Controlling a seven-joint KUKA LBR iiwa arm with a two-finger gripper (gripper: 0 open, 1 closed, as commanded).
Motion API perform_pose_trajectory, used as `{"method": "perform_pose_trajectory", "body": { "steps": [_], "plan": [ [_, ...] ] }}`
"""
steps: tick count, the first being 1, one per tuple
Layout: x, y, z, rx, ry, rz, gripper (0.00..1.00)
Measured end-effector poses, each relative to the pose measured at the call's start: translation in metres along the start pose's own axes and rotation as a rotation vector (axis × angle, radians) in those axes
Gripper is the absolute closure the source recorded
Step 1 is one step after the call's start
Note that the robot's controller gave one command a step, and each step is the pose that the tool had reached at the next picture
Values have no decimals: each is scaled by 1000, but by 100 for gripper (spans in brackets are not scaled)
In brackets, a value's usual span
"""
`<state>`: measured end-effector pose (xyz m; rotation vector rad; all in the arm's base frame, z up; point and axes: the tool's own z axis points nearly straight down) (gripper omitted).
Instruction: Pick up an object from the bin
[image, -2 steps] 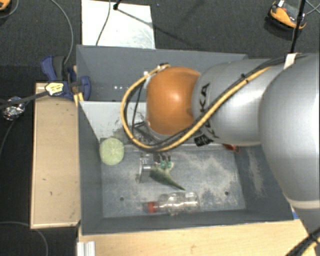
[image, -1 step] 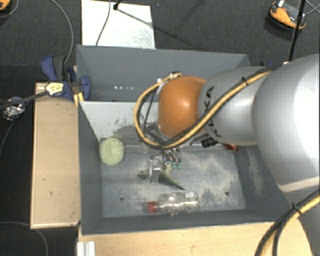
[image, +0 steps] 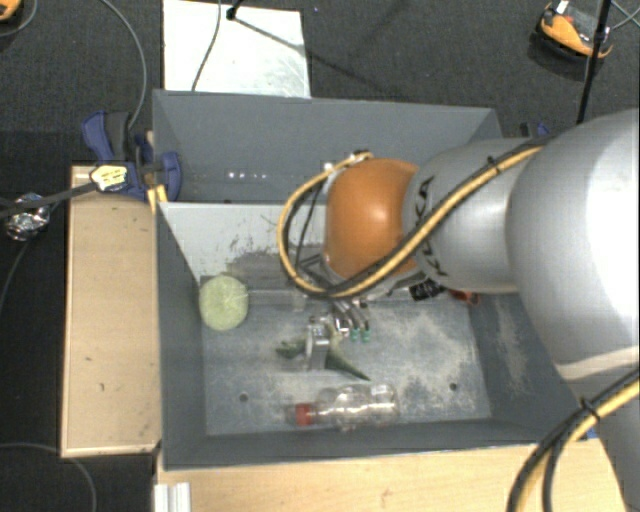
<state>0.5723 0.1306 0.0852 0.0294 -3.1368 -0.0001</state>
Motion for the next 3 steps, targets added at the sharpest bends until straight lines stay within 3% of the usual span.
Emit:
{"method": "perform_pose_trajectory", "body": {
  "steps": [1,2,3],
  "plan": [
    [5,-11,-23,-4,-10,76,0],
    [7,-18,6,-2,-5,97,0],
    [14,-28,15,-5,-9,185,100]
  ]
}}
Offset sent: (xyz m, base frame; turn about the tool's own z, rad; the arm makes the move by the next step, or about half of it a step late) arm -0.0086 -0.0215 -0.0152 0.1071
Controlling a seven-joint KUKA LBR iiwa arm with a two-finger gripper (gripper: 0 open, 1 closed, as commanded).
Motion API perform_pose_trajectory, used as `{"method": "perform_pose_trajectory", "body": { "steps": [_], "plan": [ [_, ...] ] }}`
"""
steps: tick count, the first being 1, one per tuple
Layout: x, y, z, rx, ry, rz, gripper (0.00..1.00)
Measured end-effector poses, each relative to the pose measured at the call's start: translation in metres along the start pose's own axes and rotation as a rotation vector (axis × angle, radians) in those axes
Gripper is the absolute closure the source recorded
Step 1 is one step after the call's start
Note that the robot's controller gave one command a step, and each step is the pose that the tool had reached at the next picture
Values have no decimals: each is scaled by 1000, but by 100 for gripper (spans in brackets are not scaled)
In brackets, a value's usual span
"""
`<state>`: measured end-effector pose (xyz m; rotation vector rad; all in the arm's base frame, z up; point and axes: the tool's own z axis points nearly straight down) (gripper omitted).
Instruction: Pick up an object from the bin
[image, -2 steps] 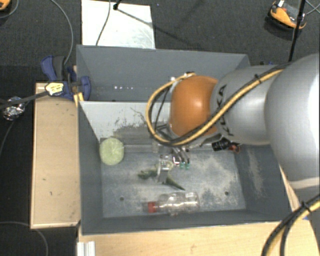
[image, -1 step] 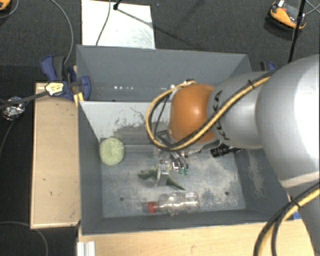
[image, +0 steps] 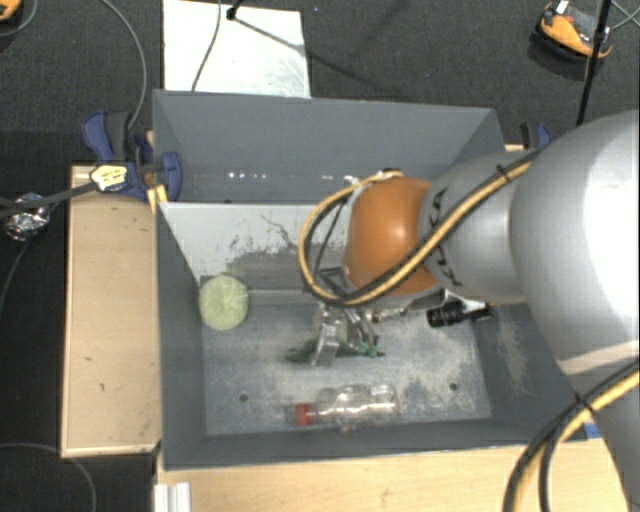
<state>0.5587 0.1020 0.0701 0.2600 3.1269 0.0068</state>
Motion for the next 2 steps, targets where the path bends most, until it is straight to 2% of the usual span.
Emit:
{"method": "perform_pose_trajectory", "body": {
  "steps": [2],
  "plan": [
    [1,0,-3,0,1,0,100]
  ]
}}
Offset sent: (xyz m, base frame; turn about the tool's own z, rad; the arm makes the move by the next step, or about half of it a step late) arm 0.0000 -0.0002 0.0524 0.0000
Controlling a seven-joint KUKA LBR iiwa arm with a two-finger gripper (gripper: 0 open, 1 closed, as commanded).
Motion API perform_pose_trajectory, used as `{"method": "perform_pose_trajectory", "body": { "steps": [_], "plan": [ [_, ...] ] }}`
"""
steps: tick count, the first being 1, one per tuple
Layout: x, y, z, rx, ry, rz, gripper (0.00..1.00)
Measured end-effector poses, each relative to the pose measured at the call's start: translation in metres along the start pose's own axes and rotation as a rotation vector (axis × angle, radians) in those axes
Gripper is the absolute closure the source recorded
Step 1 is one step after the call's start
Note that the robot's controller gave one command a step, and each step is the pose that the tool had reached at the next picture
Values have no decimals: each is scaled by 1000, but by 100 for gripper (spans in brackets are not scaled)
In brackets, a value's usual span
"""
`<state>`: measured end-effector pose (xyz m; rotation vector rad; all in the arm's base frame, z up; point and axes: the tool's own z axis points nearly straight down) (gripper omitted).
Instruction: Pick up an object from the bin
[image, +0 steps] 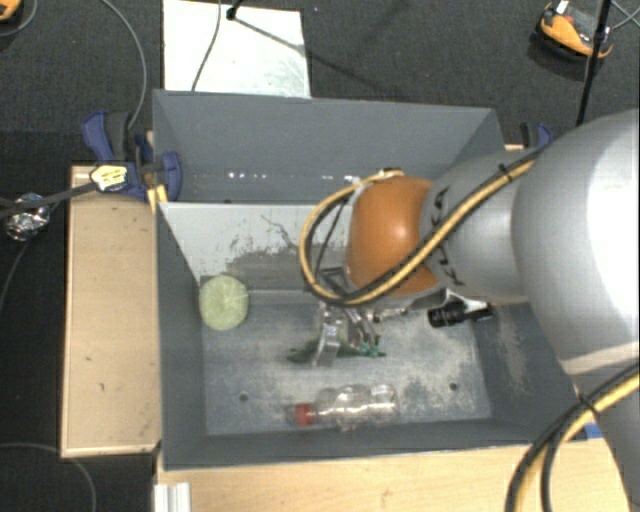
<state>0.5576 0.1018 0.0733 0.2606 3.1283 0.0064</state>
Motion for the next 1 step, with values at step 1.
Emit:
{"method": "perform_pose_trajectory", "body": {
  "steps": [1],
  "plan": [
    [0,0,-15,0,2,1,100]
  ]
}}
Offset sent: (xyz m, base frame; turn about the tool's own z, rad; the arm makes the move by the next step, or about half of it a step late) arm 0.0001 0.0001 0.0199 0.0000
